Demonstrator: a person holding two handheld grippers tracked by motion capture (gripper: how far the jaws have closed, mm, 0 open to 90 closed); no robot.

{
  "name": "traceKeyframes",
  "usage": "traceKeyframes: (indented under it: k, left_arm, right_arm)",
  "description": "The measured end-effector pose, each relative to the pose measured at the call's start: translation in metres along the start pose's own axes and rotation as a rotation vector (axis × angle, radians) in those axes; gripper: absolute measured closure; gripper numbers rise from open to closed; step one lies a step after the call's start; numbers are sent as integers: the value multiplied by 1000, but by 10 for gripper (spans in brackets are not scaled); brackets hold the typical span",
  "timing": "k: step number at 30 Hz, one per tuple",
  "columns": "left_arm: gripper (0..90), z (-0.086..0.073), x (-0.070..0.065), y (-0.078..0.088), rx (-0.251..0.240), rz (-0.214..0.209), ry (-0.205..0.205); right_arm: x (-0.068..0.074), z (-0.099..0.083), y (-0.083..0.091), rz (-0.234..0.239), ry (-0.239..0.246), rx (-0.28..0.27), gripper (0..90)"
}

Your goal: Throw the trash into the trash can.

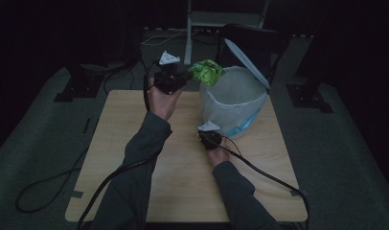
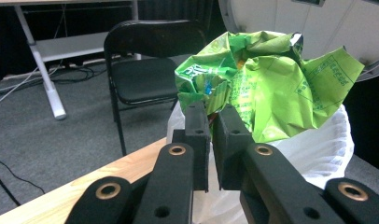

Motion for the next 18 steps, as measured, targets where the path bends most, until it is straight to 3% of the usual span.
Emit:
traceKeyframes:
  k: [18]
  left_arm:
    - [853,5,-15,-16,13,-19,-4]
  right_arm:
    - [0,0,0,1,-3,-3,900]
Point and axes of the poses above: each handheld gripper's, and its own axes: y roughly backward along the jaws, z roughly out of its top, x roughly to its left, the point moved 7 cm from there along -y, roughly forward along the jaws, and after that the axes turned 7 degrees about y, right-handed, at the moved point
